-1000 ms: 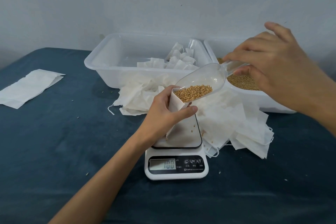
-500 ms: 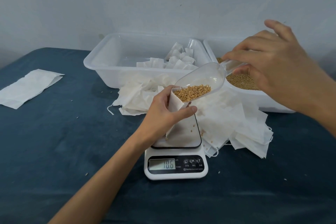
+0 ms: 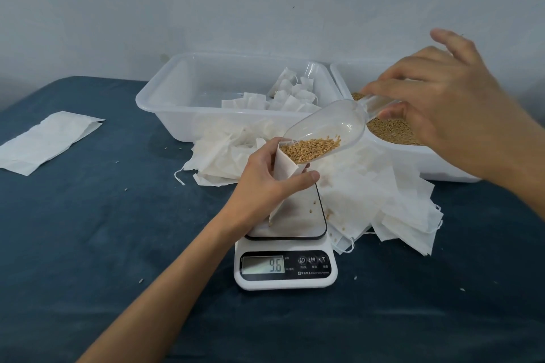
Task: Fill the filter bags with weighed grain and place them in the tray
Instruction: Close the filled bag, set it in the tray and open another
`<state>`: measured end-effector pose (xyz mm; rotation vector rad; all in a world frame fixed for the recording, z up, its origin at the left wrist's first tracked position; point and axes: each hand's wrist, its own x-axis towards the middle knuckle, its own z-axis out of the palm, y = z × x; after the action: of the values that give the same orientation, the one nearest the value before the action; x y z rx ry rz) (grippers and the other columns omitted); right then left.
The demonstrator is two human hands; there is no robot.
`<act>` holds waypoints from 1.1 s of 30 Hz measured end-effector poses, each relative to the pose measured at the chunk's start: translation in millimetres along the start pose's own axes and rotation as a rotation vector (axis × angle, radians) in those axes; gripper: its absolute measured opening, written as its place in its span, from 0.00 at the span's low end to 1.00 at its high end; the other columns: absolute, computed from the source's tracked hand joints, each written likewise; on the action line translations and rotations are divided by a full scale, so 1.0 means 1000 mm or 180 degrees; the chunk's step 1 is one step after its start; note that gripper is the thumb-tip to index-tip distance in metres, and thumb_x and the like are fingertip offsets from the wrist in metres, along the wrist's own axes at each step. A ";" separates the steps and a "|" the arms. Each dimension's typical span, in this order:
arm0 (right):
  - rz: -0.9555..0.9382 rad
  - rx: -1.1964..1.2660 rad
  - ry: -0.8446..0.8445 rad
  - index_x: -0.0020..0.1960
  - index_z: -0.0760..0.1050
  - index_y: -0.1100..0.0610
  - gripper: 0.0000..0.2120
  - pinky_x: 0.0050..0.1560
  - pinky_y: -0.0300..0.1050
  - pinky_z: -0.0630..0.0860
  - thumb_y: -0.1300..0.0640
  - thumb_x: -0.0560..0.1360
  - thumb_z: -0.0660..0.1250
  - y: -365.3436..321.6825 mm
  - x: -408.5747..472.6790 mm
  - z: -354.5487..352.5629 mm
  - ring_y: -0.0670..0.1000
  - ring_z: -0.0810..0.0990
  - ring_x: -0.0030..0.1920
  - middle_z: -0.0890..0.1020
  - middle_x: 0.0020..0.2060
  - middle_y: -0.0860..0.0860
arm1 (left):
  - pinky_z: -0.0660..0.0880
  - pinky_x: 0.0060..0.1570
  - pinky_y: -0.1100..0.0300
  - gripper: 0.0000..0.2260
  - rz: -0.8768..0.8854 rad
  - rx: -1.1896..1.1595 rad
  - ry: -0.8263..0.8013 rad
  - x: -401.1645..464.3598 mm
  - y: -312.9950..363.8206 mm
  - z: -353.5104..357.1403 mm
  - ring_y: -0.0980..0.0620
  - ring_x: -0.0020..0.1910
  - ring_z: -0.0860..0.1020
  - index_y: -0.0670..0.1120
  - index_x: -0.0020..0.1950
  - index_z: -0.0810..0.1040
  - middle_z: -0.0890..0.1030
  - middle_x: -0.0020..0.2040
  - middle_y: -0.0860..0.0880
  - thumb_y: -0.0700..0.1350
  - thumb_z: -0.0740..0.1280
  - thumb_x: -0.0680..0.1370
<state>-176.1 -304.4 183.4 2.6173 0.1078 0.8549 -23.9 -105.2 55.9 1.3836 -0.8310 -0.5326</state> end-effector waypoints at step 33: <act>-0.0027 0.0005 0.0076 0.60 0.82 0.60 0.11 0.74 0.66 0.58 0.64 0.78 0.71 -0.003 0.001 0.002 0.63 0.81 0.51 0.83 0.49 0.56 | 0.79 0.63 0.42 0.21 -0.0005 0.0048 0.0063 0.001 -0.002 -0.002 0.48 0.56 0.85 0.50 0.61 0.78 0.87 0.55 0.49 0.46 0.79 0.71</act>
<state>-174.0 -302.2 181.7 2.6067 0.1260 0.8837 -21.1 -105.2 53.7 1.4014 -0.8192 -0.5141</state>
